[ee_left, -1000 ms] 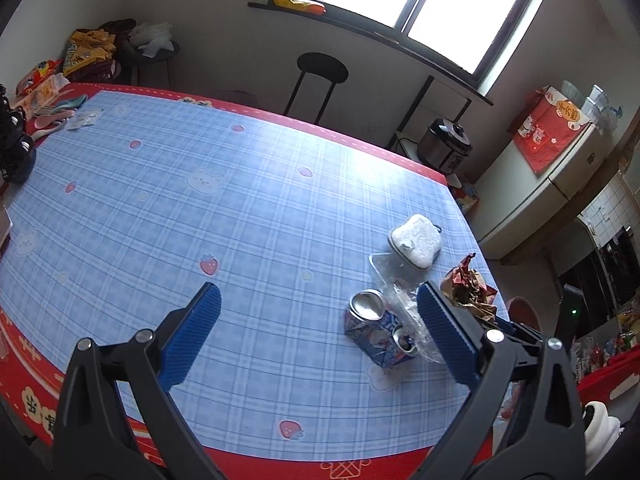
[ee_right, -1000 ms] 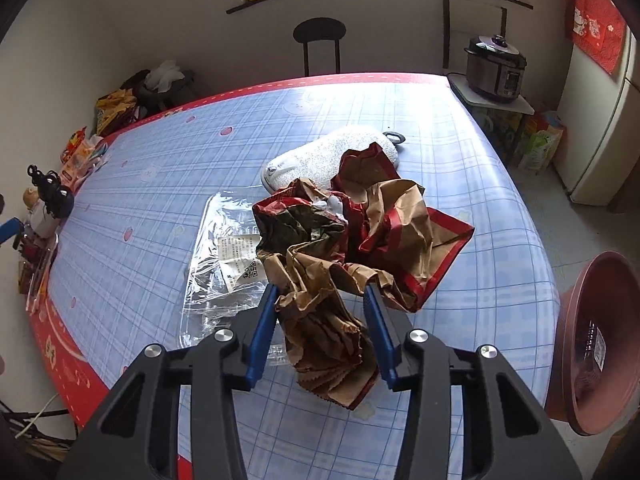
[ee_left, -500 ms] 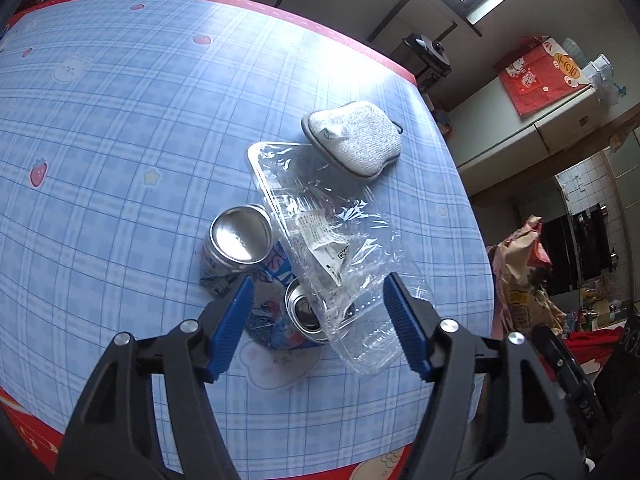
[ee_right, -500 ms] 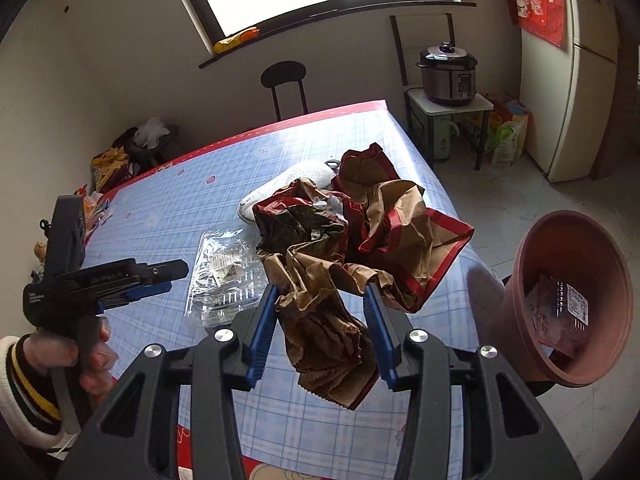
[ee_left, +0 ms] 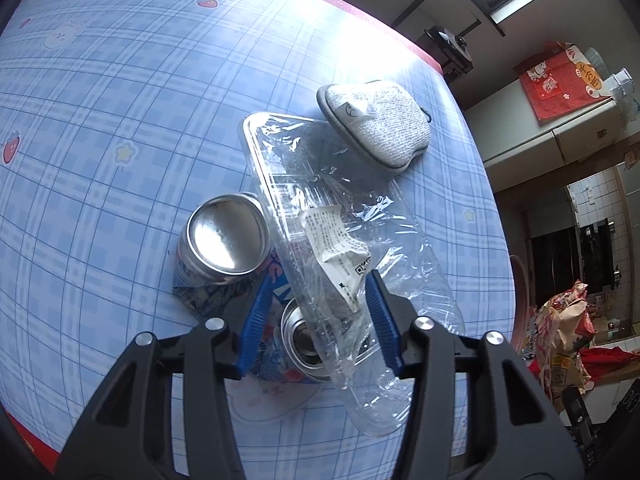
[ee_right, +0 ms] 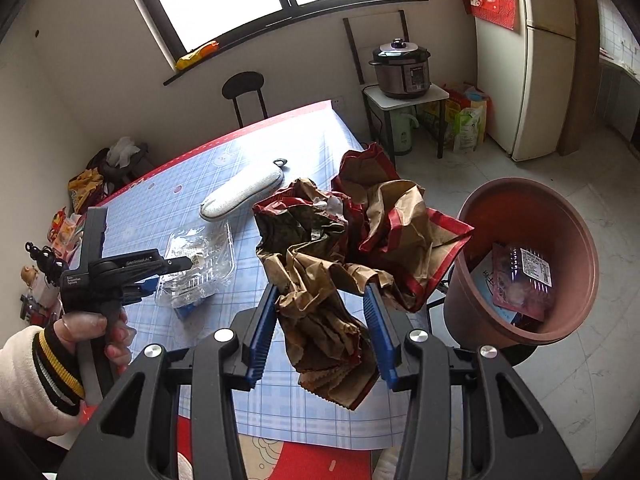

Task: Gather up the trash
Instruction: 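Grasp the clear plastic container with the left gripper while the right gripper holds wrappers, then lower the brown wrappers into the bucket and open the right gripper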

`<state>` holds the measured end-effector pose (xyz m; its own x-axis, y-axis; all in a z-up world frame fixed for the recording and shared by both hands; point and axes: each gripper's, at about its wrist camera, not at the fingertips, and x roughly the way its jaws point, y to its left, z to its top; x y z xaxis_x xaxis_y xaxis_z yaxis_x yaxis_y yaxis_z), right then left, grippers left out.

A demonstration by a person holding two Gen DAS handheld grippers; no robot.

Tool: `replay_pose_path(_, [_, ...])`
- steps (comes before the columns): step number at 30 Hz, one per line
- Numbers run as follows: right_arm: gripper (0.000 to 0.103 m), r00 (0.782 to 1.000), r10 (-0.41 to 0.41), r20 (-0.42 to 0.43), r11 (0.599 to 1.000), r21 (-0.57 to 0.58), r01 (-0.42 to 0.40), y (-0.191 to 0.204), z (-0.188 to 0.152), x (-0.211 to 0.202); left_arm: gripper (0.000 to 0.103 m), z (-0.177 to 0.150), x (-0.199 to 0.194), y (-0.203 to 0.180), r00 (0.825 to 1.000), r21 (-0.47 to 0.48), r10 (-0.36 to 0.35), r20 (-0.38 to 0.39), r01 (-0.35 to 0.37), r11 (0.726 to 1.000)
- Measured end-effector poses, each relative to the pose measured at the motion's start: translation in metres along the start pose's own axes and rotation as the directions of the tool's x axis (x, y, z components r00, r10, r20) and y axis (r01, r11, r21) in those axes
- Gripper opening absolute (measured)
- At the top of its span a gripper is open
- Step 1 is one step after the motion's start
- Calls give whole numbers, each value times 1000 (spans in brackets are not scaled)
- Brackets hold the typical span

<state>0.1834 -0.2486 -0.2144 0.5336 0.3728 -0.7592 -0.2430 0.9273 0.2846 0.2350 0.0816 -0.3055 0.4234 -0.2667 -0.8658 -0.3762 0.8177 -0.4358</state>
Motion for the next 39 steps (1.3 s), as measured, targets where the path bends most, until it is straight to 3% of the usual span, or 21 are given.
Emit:
replay_pose_path(3, [44,1000,5,1,1000,-11,-5,7,0,-1,25,1,2,-7,1000,22,-4,1,4,1000])
replay_pose_path(9, [44,1000,17,10,999,-28,-17,15,4,-3,16,0,-22,-1,999,41,-26,31,25,999])
replay_pose_path(19, [44,997,60,51,997,-47,-58,36,9,-13,16,-15,-92,29,993,35,-18,117,14,999])
replay_pose_path(27, [44,991,72,115,997,-43,-67,43,12,-36,16,-27,-164,60,967,0,17,254,-18,1000])
replay_pose_path(33, [45,982,24,186,999,-35,-18,33,17,-63,16,-38,-203,58,943,18,6,333,-13,1000])
replay_pose_path(39, [46,967,-80,242,997,22,76,-13,25,-92,16,-52,-222,35,928,58,-47,371,27,998])
